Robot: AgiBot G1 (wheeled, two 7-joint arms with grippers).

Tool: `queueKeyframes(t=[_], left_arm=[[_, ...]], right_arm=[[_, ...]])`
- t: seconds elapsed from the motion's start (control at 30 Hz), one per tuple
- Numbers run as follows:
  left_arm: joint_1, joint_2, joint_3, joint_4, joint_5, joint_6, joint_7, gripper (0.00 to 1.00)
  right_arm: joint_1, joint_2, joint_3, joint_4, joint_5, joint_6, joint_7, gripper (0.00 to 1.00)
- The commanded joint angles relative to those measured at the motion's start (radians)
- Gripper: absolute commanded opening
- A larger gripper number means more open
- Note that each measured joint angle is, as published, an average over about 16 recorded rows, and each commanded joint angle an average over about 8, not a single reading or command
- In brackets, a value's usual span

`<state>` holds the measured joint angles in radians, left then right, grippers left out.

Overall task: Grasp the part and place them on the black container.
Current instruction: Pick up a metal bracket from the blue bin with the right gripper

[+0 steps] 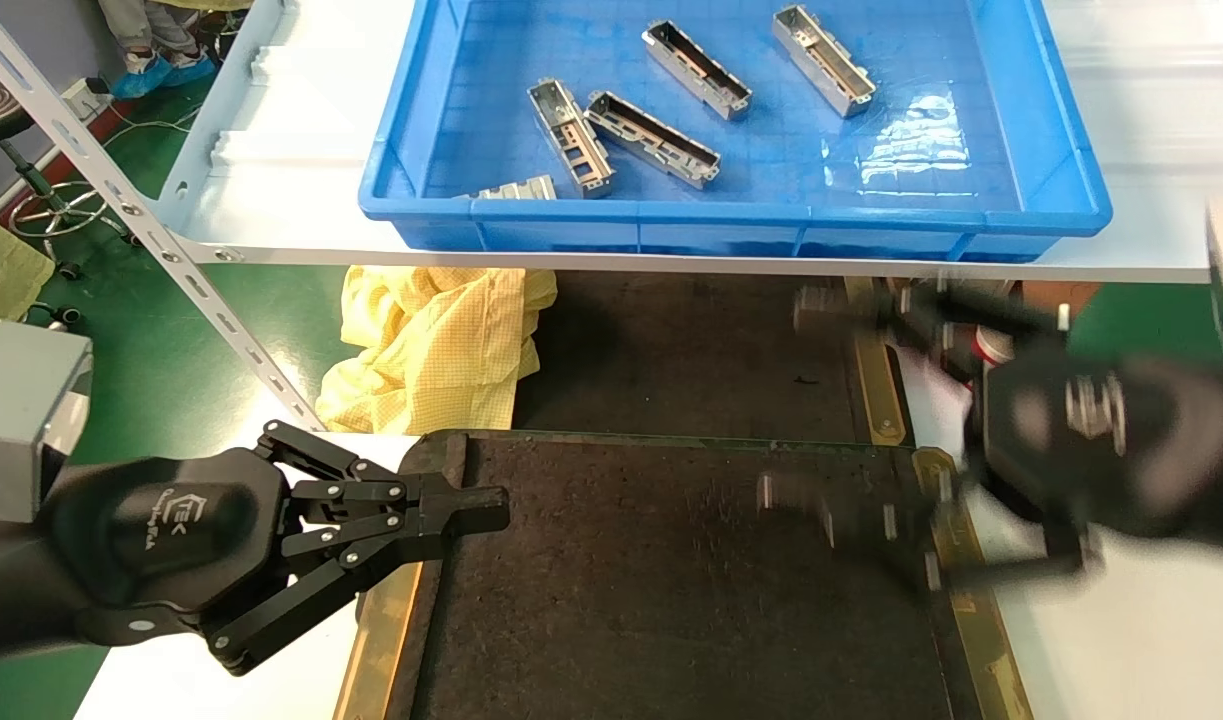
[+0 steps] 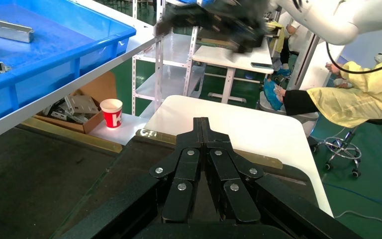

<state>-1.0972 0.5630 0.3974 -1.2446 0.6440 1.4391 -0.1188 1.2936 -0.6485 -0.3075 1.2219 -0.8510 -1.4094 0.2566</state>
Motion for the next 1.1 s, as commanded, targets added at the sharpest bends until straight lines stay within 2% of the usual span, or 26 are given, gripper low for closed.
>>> queueKeyframes(t=[0.03, 0.2, 0.5, 1.1], left_arm=[[0.000, 0.000, 0.000, 0.000, 0.000, 0.000, 0.000, 0.00], [0.000, 0.000, 0.000, 0.000, 0.000, 0.000, 0.000, 0.00], [0.000, 0.000, 0.000, 0.000, 0.000, 0.000, 0.000, 0.00], [0.000, 0.000, 0.000, 0.000, 0.000, 0.000, 0.000, 0.00]], right_arm=[[0.060, -0.008, -0.009, -0.011, -0.034, 0.022, 0.027, 1.00], [0.204, -0.073, -0.046, -0.113, -0.137, 0.086, 0.057, 1.00], [0.414, -0.215, -0.124, -0.386, -0.319, 0.172, 0.023, 1.00], [0.641, -0.451, -0.202, -0.876, -0.479, 0.310, -0.163, 1.00]])
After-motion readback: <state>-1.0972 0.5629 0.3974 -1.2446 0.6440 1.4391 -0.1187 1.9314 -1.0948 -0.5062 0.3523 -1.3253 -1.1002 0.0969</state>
